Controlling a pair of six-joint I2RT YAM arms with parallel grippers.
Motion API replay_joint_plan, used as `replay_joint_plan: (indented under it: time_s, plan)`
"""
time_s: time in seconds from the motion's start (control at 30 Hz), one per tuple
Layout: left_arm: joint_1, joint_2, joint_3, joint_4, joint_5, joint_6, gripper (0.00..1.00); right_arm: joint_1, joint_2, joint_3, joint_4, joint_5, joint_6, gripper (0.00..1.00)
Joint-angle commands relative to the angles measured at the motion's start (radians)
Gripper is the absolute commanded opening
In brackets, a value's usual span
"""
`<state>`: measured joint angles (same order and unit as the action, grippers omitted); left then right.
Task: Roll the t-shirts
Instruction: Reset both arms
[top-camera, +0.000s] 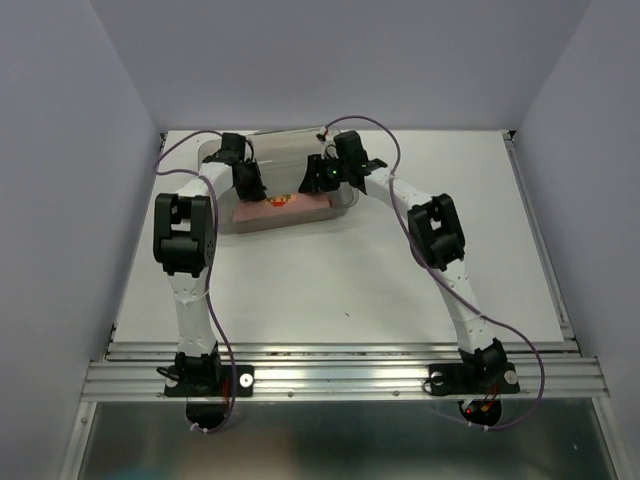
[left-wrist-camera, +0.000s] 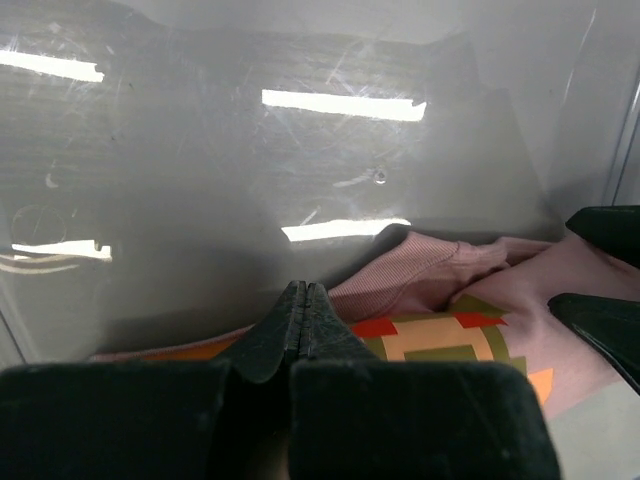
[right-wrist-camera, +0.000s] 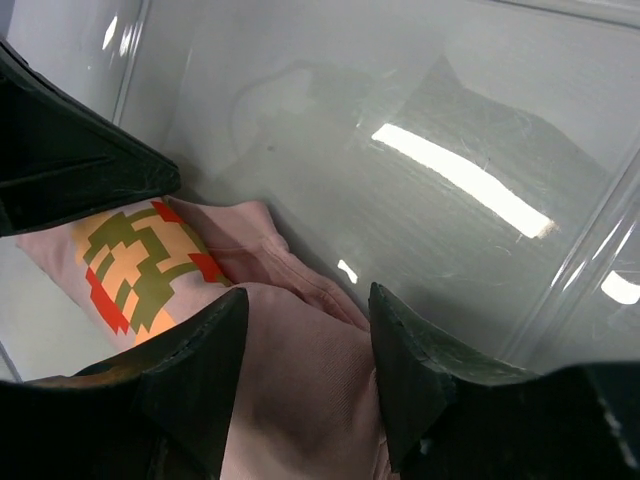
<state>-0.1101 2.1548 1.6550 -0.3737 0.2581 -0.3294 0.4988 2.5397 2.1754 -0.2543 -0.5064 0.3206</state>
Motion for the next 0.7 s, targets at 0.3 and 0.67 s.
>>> replay_joint_plan:
  time_s: [0.3, 0.67]
  plan:
    - [0.001, -0.205, 0.199, -0.116, -0.106, 0.056, 0.15, 0.000, -0.248, 0.020, 0.012, 0.228, -0.057, 1.00]
    - [-0.003, -0.591, -0.012, 0.005, -0.094, 0.044, 0.26, 0.000, -0.723, -0.434, -0.020, 0.713, -0.160, 1.00]
